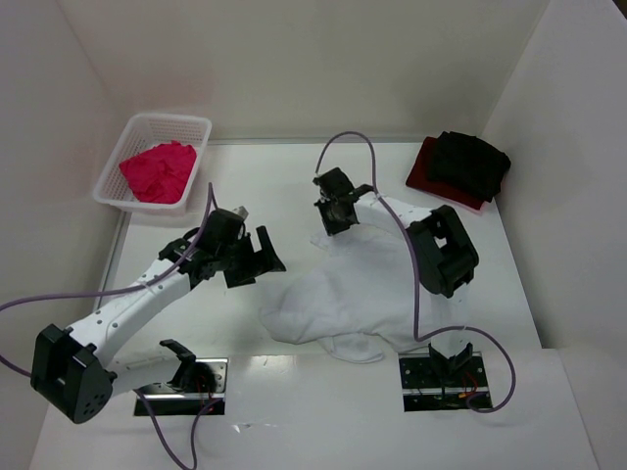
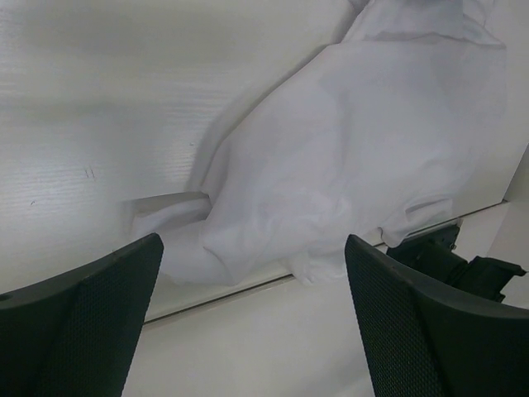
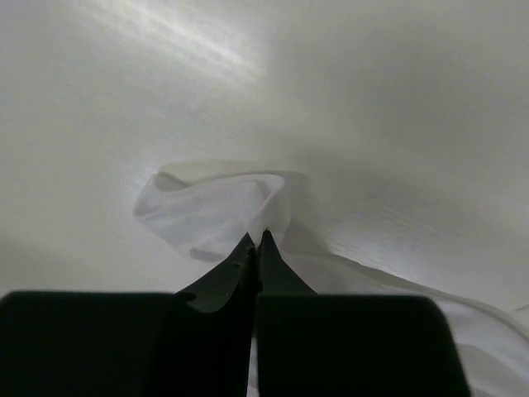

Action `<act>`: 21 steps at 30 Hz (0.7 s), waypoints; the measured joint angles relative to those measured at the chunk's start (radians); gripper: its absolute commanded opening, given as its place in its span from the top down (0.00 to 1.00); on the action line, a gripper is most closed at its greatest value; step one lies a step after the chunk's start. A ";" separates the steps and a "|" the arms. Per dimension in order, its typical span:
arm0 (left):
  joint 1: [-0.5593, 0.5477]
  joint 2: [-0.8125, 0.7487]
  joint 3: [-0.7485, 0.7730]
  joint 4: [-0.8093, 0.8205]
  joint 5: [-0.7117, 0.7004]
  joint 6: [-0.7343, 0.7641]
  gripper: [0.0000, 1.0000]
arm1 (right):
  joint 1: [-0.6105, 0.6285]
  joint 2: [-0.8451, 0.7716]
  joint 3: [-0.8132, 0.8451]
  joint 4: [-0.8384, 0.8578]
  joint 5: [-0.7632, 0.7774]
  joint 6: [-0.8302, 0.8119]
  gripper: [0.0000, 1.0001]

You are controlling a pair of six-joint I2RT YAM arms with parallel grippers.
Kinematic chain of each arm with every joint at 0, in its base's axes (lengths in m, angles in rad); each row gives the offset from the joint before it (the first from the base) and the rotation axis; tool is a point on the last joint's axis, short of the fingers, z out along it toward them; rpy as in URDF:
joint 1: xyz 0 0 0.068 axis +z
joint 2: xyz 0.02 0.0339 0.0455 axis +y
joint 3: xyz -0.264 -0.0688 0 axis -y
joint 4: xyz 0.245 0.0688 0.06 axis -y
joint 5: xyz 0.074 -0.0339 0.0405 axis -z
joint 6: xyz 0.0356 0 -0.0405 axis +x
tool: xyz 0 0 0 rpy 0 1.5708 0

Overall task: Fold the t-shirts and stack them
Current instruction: Flatten out the tshirt

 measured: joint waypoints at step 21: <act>0.028 0.133 -0.011 0.035 -0.056 0.002 0.02 | -0.051 -0.149 0.167 -0.002 0.195 0.051 0.00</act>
